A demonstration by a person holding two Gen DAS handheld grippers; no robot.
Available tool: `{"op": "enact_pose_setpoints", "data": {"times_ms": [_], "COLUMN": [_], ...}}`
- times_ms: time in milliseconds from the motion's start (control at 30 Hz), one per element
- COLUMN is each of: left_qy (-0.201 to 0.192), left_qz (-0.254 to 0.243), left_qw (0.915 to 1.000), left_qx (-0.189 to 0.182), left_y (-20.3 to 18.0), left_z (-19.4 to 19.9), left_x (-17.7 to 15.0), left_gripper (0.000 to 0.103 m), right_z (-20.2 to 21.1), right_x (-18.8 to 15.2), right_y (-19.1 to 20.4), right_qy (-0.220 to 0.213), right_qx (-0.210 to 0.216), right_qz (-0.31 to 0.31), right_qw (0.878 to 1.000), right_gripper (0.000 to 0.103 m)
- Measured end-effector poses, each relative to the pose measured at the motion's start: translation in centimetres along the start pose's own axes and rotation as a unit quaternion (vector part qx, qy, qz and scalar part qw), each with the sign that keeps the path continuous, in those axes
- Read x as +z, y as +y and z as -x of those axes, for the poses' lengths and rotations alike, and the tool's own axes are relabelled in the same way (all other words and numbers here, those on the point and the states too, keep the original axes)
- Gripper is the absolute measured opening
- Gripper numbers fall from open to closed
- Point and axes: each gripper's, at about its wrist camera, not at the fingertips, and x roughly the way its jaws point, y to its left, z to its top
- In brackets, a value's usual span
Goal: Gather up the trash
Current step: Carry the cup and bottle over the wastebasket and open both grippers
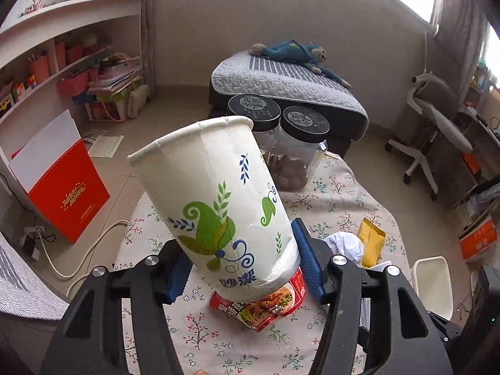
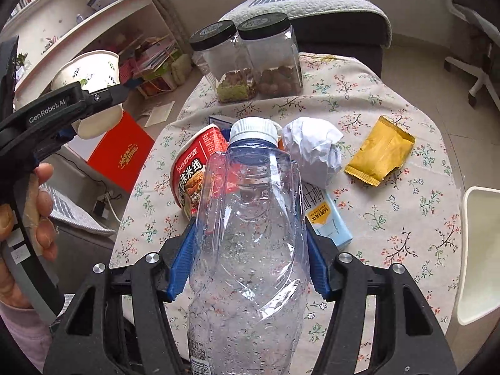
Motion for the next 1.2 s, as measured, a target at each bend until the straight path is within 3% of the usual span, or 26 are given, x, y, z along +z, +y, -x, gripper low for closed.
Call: {"op": "enact_pose_setpoints", "data": {"times_ms": [267, 633, 900, 1200], "left_qy": [-0.060, -0.105, -0.136, -0.128], "left_qz": [-0.034, -0.048, -0.070, -0.104], "left_qw": [0.9974, 0.9920, 0.9852, 0.9806], "left_qx": [-0.017, -0.050, -0.077, -0.106], "left_y": [-4.6, -8.3, -12.6, -17.0], "left_z": [2.6, 5.3, 7.1, 5.8], "left_x": [-0.5, -0.6, -1.0, -2.5], "left_gripper": [0.059, 0.059, 0.059, 0.059], "right_z": [5.6, 13.3, 16.4, 16.4], "right_x": [1.5, 1.3, 1.8, 0.2], "right_y": [-4.7, -7.7, -9.8, -14.5], "right_qy": [-0.131, -0.266, -0.288, -0.289], "right_qx": [-0.062, -0.154, -0.206, -0.261], "right_qz": [-0.030, -0.045, -0.047, -0.080], "right_qw": [0.989, 0.951, 0.934, 0.918], "right_gripper": [0.059, 0.059, 0.060, 0.060]}}
